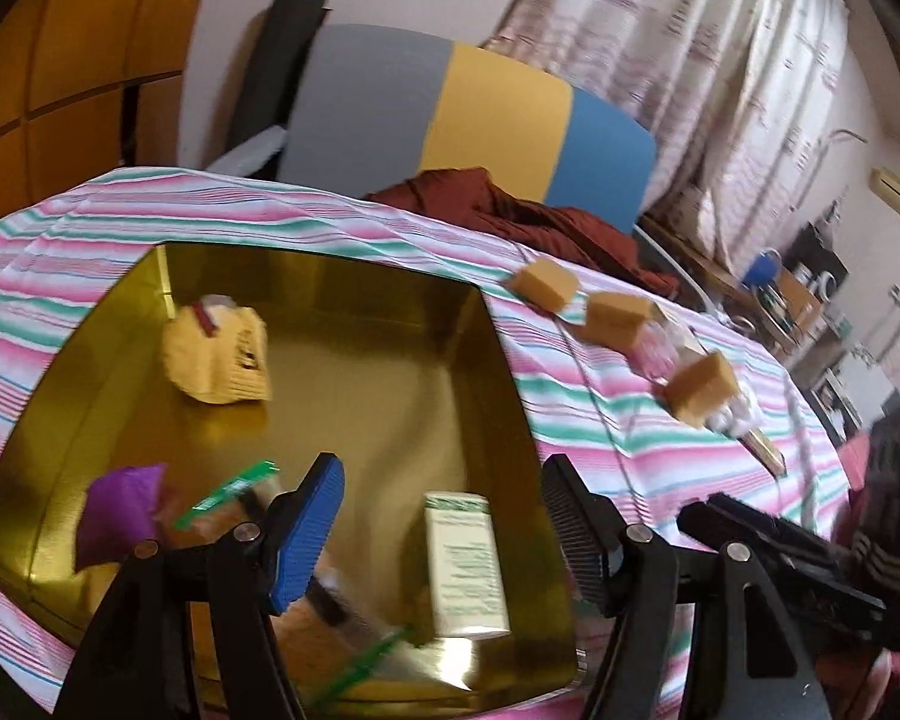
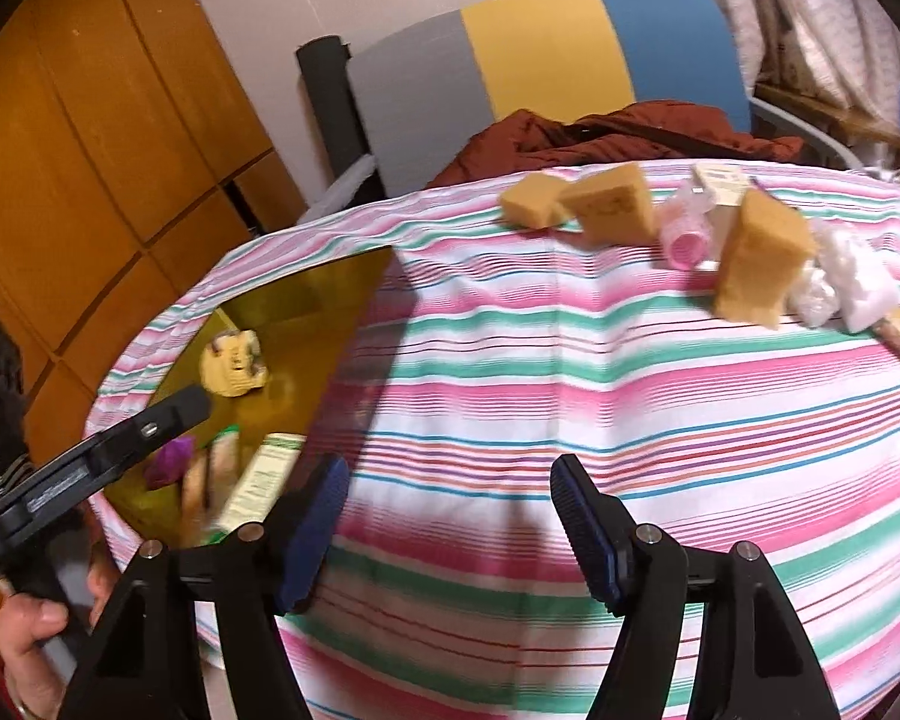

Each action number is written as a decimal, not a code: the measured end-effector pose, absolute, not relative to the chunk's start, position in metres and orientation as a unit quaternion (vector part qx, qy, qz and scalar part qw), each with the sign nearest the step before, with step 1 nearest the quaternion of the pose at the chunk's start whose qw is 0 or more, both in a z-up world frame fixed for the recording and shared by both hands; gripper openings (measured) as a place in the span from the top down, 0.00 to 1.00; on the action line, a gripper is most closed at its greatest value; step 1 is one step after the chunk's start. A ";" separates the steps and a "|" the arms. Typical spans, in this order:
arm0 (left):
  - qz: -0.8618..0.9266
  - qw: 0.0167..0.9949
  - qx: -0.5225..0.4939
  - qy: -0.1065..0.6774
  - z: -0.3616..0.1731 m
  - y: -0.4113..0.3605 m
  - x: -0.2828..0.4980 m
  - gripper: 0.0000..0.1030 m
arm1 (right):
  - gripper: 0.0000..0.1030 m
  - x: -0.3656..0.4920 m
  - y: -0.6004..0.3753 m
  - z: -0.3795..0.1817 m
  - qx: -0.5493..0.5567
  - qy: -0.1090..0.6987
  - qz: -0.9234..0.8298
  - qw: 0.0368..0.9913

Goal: Organize objects
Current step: 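Move both tools back toward the remaining items on the table, then grasp the WEIDAN cracker packet with the right tool while the left tool grasps a yellow sponge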

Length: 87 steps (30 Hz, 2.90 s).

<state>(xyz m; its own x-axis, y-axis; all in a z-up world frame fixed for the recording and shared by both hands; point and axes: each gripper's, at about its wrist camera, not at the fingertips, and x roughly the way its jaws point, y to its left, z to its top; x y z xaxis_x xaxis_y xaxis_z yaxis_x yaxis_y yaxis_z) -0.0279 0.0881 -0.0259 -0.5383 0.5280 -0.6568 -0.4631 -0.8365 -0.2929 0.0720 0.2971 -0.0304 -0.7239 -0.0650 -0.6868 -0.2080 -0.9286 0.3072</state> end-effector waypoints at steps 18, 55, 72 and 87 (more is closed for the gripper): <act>0.838 0.355 -0.414 0.006 -0.038 0.146 0.029 0.33 | 0.42 0.043 0.437 -0.005 -0.334 0.148 0.912 0.188; 0.833 0.392 -0.388 0.053 -0.023 0.224 0.051 0.31 | 0.28 0.133 0.515 -0.054 -0.334 0.169 0.895 0.242; 0.799 0.427 -0.413 0.094 -0.037 0.285 0.047 0.31 | 0.28 0.081 0.600 -0.078 -0.462 0.060 0.873 0.146; 0.800 0.423 -0.409 0.114 -0.044 0.363 0.025 0.27 | 0.50 0.098 0.544 -0.082 -0.368 0.159 0.891 0.210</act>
